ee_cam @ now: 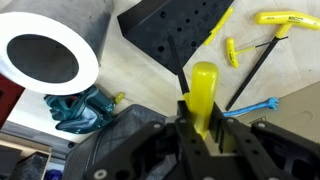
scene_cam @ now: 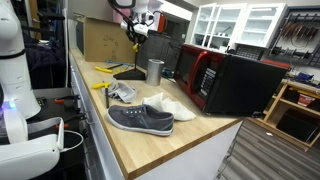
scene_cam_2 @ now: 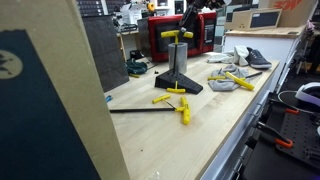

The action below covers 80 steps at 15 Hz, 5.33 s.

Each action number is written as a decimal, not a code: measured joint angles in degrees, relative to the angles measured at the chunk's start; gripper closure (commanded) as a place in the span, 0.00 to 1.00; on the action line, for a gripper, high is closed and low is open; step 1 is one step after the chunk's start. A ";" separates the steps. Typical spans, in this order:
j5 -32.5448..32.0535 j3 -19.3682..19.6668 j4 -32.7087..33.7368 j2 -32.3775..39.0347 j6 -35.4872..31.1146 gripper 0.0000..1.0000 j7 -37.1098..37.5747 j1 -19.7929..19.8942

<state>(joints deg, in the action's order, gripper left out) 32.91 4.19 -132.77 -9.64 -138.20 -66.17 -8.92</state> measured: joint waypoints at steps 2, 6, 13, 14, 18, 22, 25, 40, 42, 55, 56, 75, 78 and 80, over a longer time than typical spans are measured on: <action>0.02 -0.02 0.03 0.48 -0.08 0.94 -0.01 0.01; 0.28 -0.04 0.32 0.98 -0.18 0.94 -0.05 0.11; 0.50 -0.65 0.99 1.49 -0.19 0.94 -0.11 0.11; 0.66 -0.72 1.12 1.63 -0.19 0.94 -0.12 0.11; 0.96 -0.74 1.31 2.12 -0.19 0.94 -0.14 0.17; 0.96 -0.74 1.32 2.62 -0.19 0.94 -0.15 0.46; 0.89 -0.74 1.34 3.18 -0.13 0.94 -1.23 0.52; -11.52 -3.46 5.03 4.82 10.01 0.01 -9.76 0.53; -13.51 -4.11 5.04 4.83 10.87 0.00 -10.73 0.50; -45.75 -8.33 1.78 0.87 -8.01 0.00 3.96 0.60; -46.05 -8.37 1.27 0.44 -9.20 0.00 4.65 0.48; -28.07 -6.22 -6.16 -5.37 4.78 1.00 0.37 -1.12; -31.18 -5.56 -6.24 -4.36 2.72 1.00 0.40 0.90; -32.43 -5.49 -6.26 -3.51 0.43 1.00 0.42 1.53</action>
<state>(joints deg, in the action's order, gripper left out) 0.48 -1.31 -139.02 -13.15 -137.77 -65.75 -7.39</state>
